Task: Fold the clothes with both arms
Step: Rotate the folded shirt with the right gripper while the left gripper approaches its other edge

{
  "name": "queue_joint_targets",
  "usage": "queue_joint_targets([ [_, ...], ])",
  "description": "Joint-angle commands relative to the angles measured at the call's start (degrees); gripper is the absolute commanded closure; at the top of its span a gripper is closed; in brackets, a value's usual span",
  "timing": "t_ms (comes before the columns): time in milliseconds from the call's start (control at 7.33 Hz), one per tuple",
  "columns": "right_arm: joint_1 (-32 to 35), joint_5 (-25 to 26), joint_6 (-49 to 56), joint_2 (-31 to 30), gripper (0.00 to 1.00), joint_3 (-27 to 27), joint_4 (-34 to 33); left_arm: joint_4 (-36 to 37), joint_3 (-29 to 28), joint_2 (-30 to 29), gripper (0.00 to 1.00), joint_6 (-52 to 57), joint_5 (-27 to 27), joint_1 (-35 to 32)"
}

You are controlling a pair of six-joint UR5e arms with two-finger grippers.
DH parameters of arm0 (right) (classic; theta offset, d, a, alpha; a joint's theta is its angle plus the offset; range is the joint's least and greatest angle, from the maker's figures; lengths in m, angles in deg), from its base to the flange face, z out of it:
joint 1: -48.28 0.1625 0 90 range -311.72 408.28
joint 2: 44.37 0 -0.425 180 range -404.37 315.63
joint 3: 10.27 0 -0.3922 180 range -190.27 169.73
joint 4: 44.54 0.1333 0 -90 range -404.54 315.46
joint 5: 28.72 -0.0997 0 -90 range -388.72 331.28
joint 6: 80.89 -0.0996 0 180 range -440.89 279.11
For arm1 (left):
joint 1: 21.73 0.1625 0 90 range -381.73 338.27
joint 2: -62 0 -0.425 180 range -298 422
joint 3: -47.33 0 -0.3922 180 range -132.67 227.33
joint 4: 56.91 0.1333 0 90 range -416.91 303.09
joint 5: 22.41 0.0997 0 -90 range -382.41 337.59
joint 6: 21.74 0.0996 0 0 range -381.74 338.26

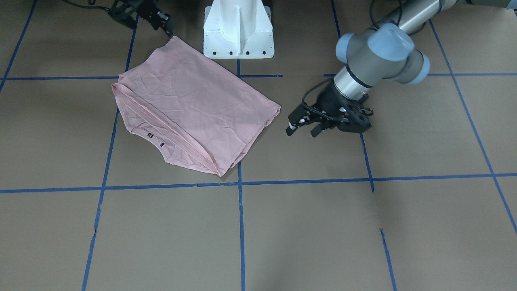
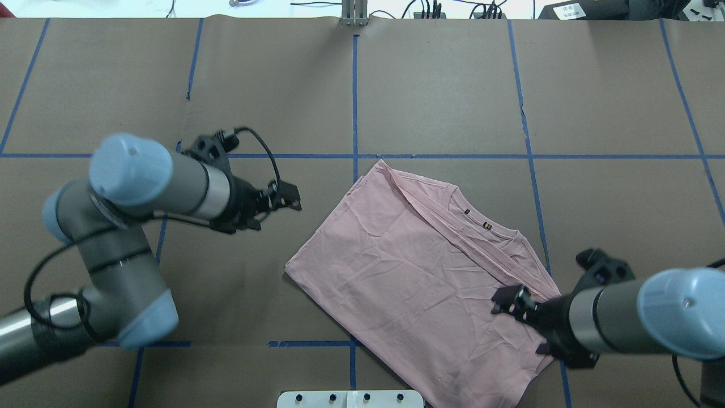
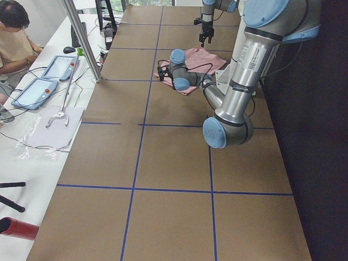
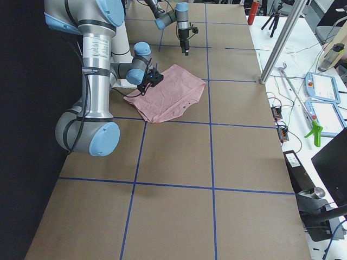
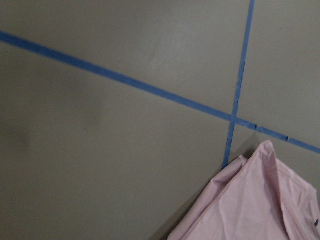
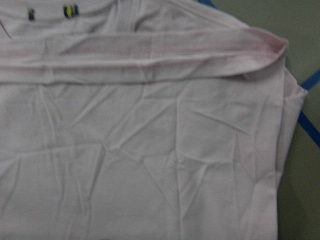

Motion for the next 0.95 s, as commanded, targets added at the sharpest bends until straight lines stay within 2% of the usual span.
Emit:
queue_joint_targets([
  [0, 6.25, 0.04, 5.04, 1.72, 0.0, 2.37, 0.02, 11.95, 1.27, -1.72, 0.15, -1.9, 10.28, 9.76],
  [273, 6.26, 0.04, 5.05, 3.13, 0.0, 4.58, 0.1, 13.31, 0.74, -1.91, 0.21, -1.9, 10.47, 10.3],
  [818, 6.17, 0.48, 5.05, 2.95, 0.0, 5.38, 0.11, 13.58, 0.13, -2.53, 0.28, -1.47, 11.95, 10.3],
])
